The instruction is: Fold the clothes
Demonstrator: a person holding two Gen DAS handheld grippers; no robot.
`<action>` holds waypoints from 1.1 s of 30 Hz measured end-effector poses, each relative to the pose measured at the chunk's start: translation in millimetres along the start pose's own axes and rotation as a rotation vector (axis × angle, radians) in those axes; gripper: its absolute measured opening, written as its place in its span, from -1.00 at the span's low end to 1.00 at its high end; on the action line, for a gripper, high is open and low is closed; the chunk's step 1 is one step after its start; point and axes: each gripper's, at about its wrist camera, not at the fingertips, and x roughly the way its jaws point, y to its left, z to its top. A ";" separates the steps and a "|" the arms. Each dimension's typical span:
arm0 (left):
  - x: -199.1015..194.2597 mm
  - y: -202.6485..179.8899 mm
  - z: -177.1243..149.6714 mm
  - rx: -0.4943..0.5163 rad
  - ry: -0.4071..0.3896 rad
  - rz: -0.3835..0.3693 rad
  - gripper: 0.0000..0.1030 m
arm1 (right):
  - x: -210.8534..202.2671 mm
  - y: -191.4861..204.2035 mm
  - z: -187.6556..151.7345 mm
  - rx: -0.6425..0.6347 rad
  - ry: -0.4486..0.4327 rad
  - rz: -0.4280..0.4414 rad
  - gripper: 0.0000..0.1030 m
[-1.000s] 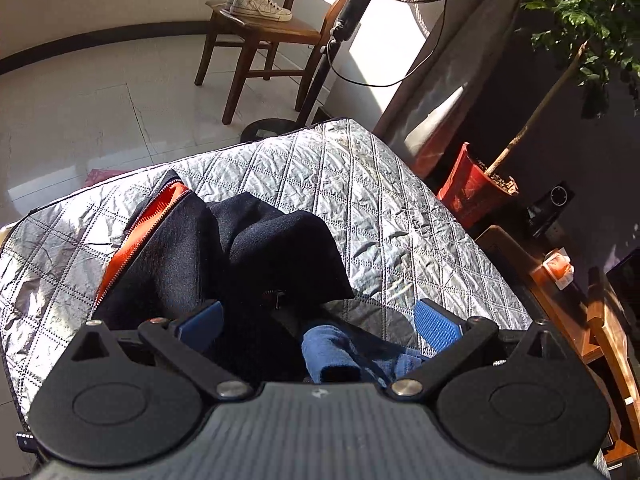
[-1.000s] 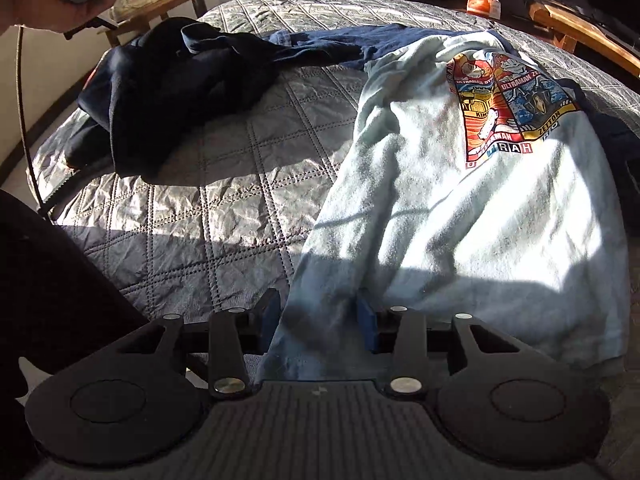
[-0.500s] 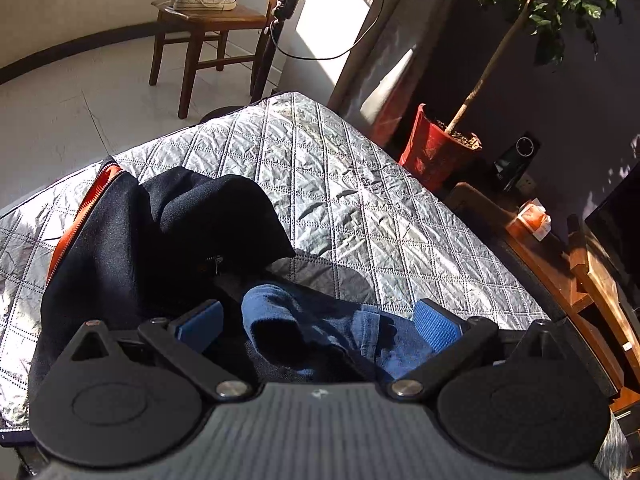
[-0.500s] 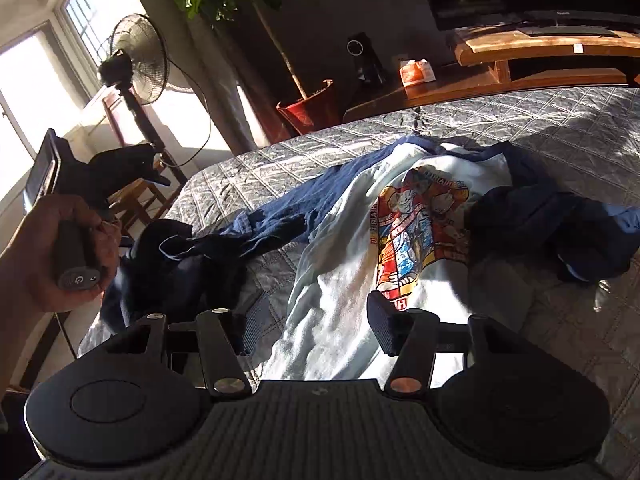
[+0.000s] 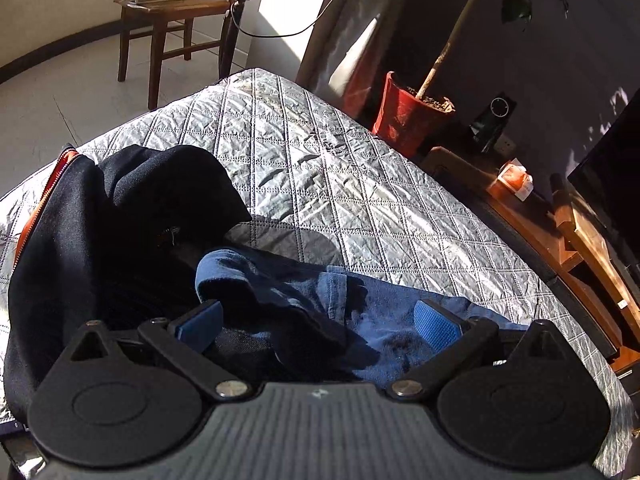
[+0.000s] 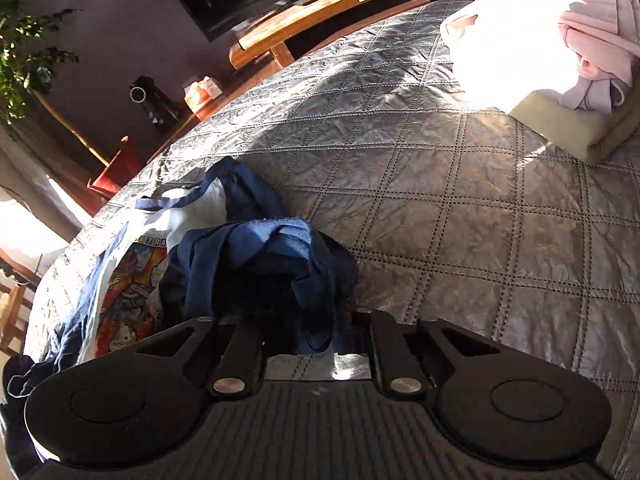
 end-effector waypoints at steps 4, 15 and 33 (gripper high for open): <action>0.3 -5.5 -3.4 0.015 0.005 -0.004 0.97 | -19.0 33.6 55.7 -0.410 -0.191 -0.156 -0.88; 4.6 -13.2 -9.6 0.036 0.024 -0.010 0.97 | -49.3 55.6 77.8 -0.557 -0.287 -0.253 0.38; 13.6 -26.7 -24.2 0.060 0.085 -0.043 0.97 | -42.2 33.2 -65.7 -0.418 0.214 0.140 0.00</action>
